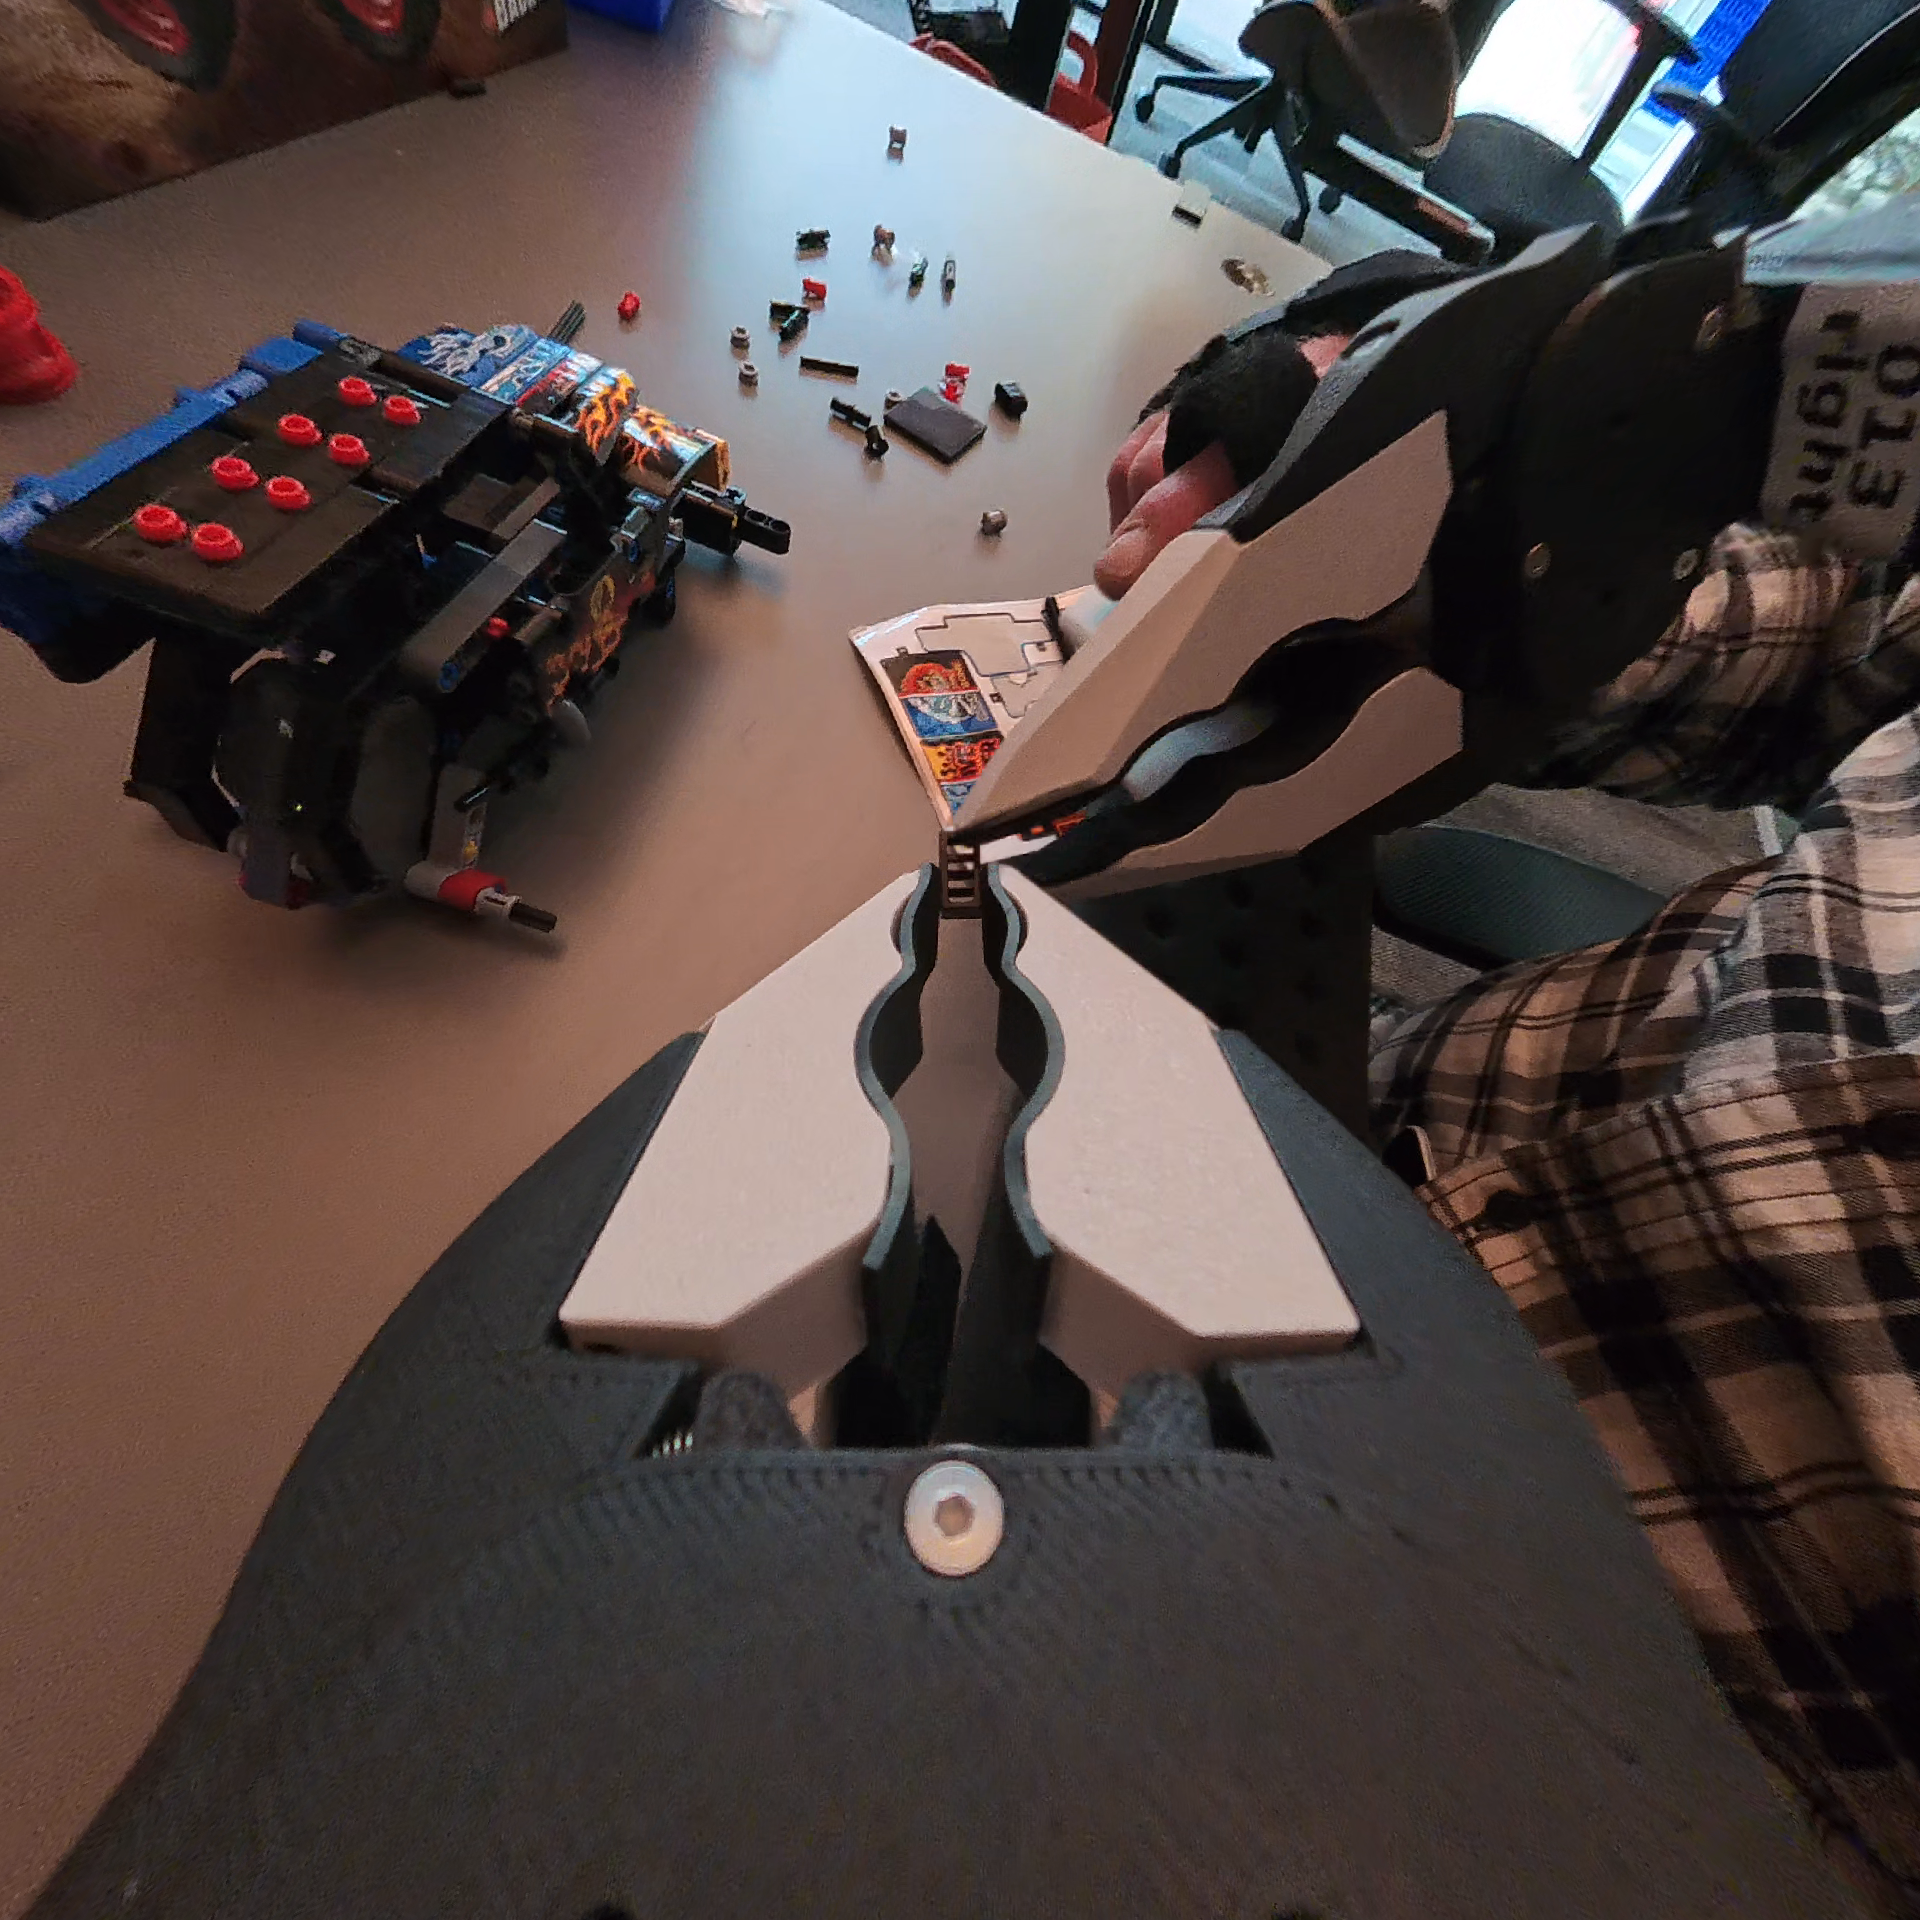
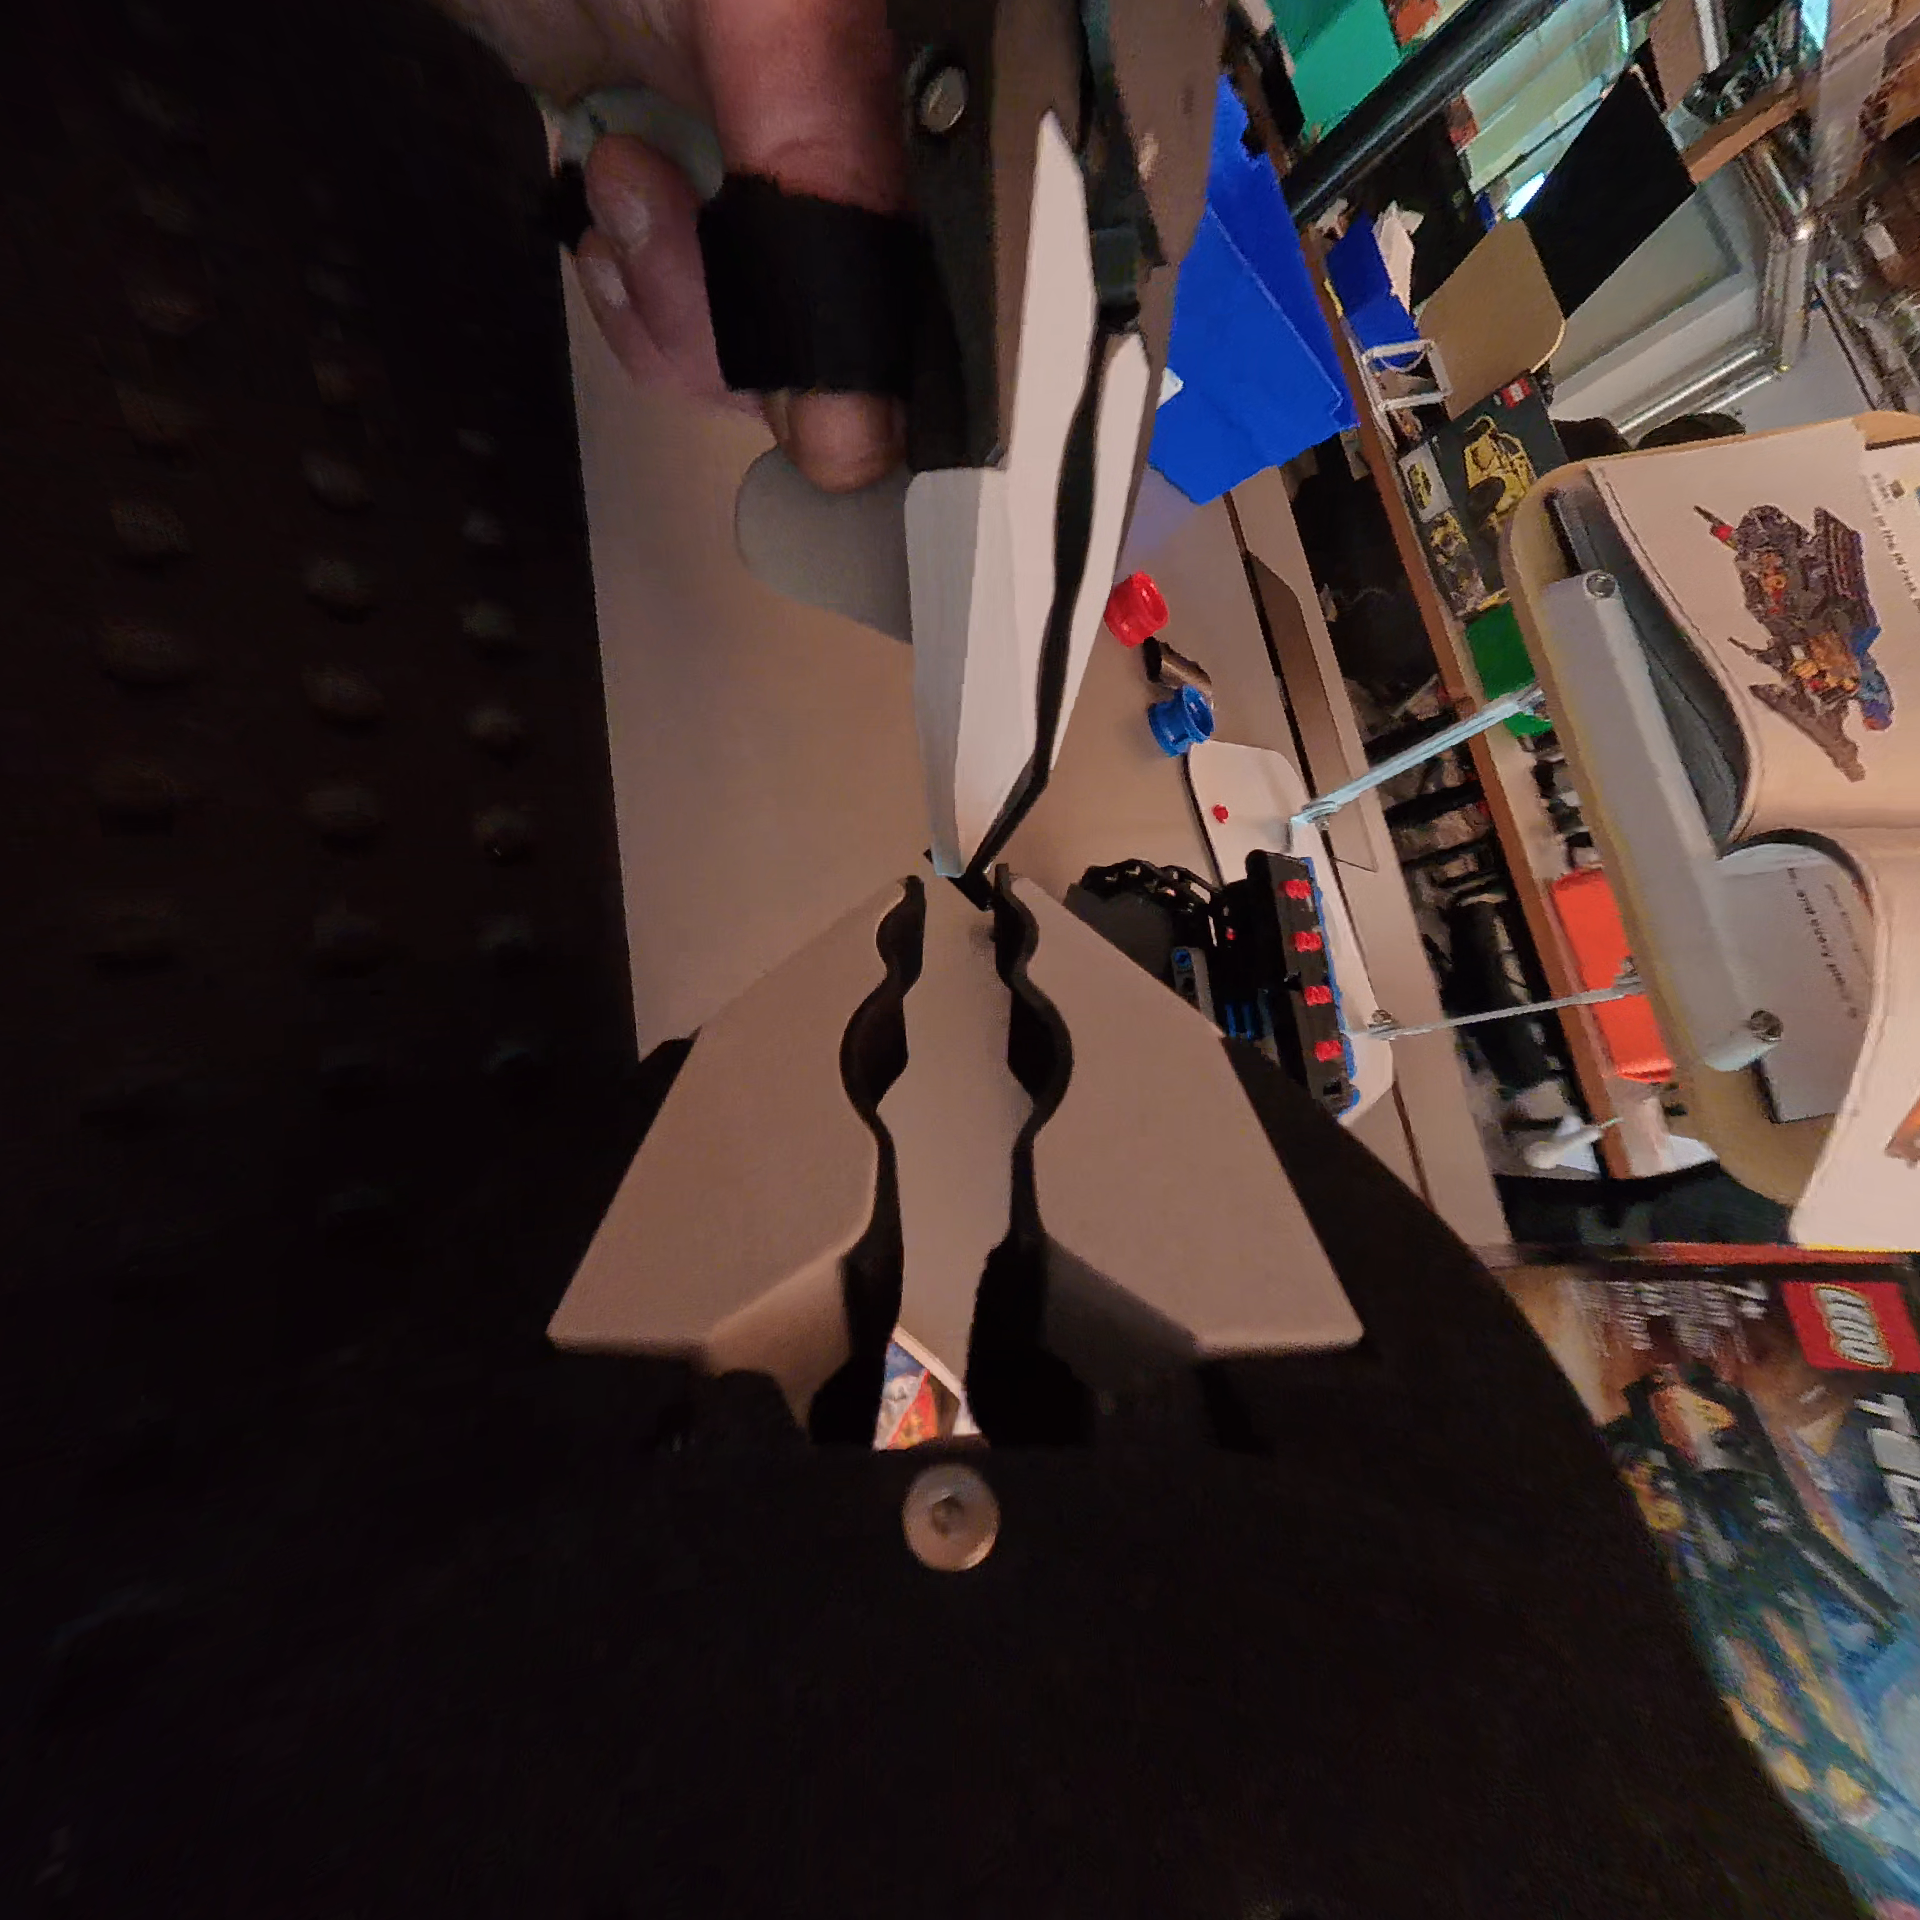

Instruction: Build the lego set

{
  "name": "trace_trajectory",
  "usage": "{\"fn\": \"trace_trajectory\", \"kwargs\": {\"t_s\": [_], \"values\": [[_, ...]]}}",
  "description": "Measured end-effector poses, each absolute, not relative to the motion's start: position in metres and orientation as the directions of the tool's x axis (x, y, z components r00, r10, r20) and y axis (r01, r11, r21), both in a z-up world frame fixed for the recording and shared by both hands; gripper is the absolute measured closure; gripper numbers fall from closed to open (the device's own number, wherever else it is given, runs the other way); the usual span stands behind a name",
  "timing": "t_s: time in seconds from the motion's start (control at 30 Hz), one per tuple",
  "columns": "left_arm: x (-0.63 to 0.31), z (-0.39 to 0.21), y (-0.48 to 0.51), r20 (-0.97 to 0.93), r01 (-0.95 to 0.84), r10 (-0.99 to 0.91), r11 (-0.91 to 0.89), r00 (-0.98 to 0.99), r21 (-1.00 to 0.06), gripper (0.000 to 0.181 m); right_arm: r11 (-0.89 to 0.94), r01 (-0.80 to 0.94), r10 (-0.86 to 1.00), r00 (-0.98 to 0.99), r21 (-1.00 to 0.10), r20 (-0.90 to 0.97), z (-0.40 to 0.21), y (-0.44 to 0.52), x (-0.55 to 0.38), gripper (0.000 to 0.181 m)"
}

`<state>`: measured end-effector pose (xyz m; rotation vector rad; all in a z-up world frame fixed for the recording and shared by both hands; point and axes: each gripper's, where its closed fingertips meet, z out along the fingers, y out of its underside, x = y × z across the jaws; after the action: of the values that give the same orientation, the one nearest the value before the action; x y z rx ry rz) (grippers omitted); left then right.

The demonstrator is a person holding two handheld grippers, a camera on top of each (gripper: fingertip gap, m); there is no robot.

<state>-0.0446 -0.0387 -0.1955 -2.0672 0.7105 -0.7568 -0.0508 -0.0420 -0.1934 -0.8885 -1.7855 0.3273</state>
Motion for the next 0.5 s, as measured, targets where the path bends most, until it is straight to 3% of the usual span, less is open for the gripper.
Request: {"fn": "trace_trajectory", "kwargs": {"t_s": [0.2,0.43,0.5], "values": [[-0.041,-0.195,-0.041,0.283,-0.229,-0.718,-0.526,0.635,-0.819,0.175,0.728,0.455,0.638,-0.178,-0.512,0.749,-0.201,-0.037,-0.053,0.180],[-0.051,-0.169,-0.027,0.343,-0.009,-0.656,-0.471,0.672,-0.882,0.167,0.493,0.402,0.819,0.085,-0.772,0.567,-0.168,-0.013,-0.049,0.181],[-0.051,-0.162,-0.026,0.369,0.063,-0.648,-0.443,0.666,-0.894,0.165,0.470,0.372,0.835,0.106,-0.800,0.540,-0.163,-0.012,-0.049,0.181]]}}
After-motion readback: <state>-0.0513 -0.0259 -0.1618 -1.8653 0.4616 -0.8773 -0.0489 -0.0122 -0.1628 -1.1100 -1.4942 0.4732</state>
